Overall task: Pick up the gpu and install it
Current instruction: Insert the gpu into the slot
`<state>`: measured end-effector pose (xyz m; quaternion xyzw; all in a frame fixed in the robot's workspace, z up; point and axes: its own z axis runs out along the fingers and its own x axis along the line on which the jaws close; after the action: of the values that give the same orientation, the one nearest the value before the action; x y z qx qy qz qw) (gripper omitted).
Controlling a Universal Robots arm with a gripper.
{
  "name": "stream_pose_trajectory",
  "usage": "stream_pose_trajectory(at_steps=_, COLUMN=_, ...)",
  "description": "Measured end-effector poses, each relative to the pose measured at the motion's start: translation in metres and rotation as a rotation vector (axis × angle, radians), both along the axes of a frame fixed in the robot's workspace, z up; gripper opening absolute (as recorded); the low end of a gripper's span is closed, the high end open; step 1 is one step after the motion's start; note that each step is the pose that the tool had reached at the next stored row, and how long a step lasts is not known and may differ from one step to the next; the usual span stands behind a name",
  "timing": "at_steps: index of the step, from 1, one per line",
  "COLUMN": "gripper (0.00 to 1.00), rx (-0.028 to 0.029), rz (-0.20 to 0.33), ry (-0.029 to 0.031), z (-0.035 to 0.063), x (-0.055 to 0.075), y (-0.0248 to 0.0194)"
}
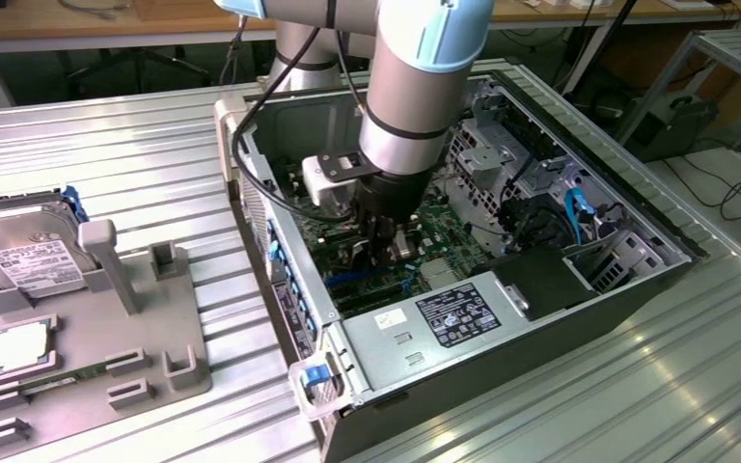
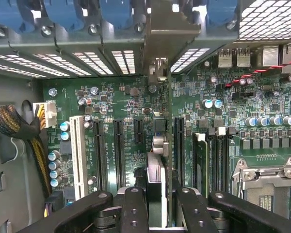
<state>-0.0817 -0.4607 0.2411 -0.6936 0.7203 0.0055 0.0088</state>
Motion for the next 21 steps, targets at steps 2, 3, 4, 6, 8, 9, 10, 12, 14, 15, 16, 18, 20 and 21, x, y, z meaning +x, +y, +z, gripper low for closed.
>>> stream_pose_trajectory(at_steps=2, gripper=0.28, rx=-0.0001, rz=0.0, ry=0.0, z=-0.0021, x=0.0, y=0.0)
stream_pose_trajectory(at_steps=3, gripper=0.28, rx=-0.0001, rz=0.0, ry=0.0002, z=-0.003, x=0.0, y=0.0)
stream_pose_trajectory(at_steps=4, gripper=0.28, rx=-0.0004, rz=0.0, ry=0.0004, z=-0.0038, x=0.0, y=0.0)
stream_pose_trajectory(at_steps=6, gripper=0.28, rx=-0.0003, rz=0.0, ry=0.0003, z=-0.0045, x=0.0, y=0.0)
stream_pose_trajectory(at_steps=8, gripper=0.28, rx=0.0, rz=0.0, ry=0.0001, z=-0.0046, x=0.0, y=0.0)
stream_pose_trajectory(at_steps=9, gripper=0.28, rx=0.0, rz=0.0, ry=0.0001, z=-0.0046, x=0.0, y=0.0)
stream_pose_trajectory(at_steps=10, gripper=0.28, rx=0.0, rz=0.0, ry=0.0001, z=-0.0046, x=0.0, y=0.0)
stream_pose_trajectory(at_steps=12, gripper=0.28, rx=0.0004, rz=0.0, ry=-0.0003, z=-0.0007, x=0.0, y=0.0001)
stream_pose_trajectory(at_steps=14, gripper=0.28, rx=0.0, rz=0.014, ry=-0.0001, z=-0.0008, x=0.0, y=0.0001)
stream_pose_trajectory(at_steps=15, gripper=0.28, rx=0.0002, rz=0.014, ry=-0.0002, z=-0.0012, x=0.0, y=0.0014)
stream_pose_trajectory(at_steps=16, gripper=0.28, rx=0.0002, rz=0.014, ry=-0.0002, z=-0.0014, x=0.0, y=0.0048)
stream_pose_trajectory(at_steps=18, gripper=0.28, rx=-0.0001, rz=0.014, ry=0.0006, z=-0.0087, x=0.0, y=0.0051)
stream_pose_trajectory(at_steps=20, gripper=0.28, rx=-0.001, rz=0.014, ry=0.0012, z=-0.0157, x=0.0, y=0.005)
stream_pose_trajectory(at_steps=21, gripper=0.28, rx=0.0001, rz=0.014, ry=0.0007, z=-0.02, x=-0.001, y=0.0052)
